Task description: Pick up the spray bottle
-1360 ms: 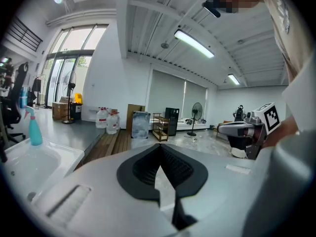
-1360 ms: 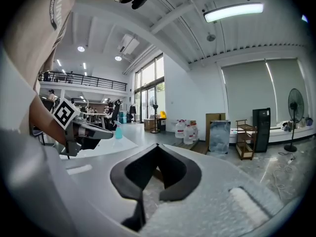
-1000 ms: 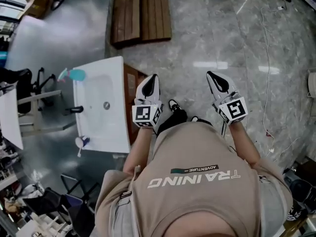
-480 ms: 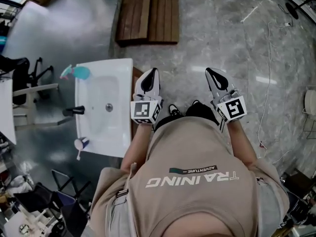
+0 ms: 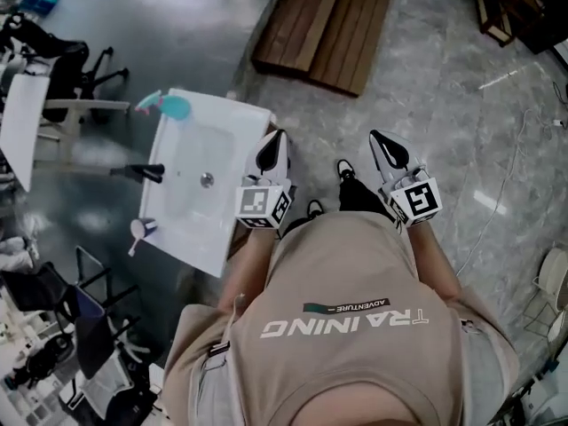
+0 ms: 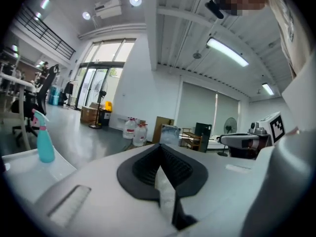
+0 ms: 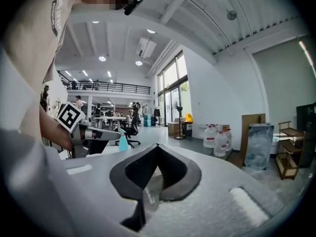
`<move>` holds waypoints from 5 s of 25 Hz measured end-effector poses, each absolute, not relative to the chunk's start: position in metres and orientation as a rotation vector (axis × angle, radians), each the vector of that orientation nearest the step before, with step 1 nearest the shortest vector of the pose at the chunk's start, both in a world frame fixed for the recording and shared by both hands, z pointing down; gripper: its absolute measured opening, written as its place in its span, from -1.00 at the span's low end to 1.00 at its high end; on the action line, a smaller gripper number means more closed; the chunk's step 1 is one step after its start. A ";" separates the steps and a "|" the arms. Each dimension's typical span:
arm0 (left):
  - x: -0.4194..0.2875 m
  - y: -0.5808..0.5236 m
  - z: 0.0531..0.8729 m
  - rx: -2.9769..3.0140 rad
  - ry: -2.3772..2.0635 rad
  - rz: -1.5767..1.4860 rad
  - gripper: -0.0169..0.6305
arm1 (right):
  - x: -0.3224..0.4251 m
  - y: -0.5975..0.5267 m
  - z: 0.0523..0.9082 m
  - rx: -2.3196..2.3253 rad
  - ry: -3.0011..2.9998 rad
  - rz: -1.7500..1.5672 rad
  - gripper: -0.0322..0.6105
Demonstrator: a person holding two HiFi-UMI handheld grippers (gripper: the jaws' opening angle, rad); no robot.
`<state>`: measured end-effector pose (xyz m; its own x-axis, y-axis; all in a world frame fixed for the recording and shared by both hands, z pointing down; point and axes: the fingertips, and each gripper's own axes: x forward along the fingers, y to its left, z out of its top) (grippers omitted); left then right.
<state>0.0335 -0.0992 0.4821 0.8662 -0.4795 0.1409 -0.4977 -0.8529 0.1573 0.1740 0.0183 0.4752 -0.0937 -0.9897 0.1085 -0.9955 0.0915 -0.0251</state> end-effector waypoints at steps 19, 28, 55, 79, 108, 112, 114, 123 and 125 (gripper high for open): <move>-0.021 -0.132 0.460 2.491 -1.615 0.136 -0.90 | 0.152 -0.145 0.464 1.169 -2.817 0.044 -0.89; -0.072 -0.121 0.458 2.322 -1.870 0.103 -0.90 | 0.098 -0.157 0.462 0.868 -2.898 0.016 -0.89; -0.171 -0.284 0.469 2.487 -1.634 0.154 -0.89 | -0.011 -0.277 0.455 1.136 -2.776 0.045 -0.89; -0.188 -0.371 0.508 2.234 -1.767 0.259 -0.77 | -0.060 -0.365 0.456 0.689 -2.904 -0.038 -0.89; -0.185 -0.463 0.571 2.182 -1.753 0.403 -0.37 | -0.027 -0.438 0.494 0.723 -2.823 0.128 -0.89; -0.189 -0.467 0.570 2.183 -1.792 0.381 -0.38 | -0.026 -0.438 0.498 0.725 -2.816 0.136 -0.89; -0.189 -0.470 0.568 2.195 -1.809 0.353 -0.40 | -0.025 -0.438 0.500 0.715 -2.804 0.129 -0.89; -0.185 -0.471 0.566 2.247 -1.821 0.362 -0.46 | -0.026 -0.433 0.504 0.719 -2.803 0.164 -0.89; -0.186 -0.469 0.564 2.240 -1.836 0.375 -0.47 | -0.026 -0.433 0.502 0.717 -2.803 0.157 -0.89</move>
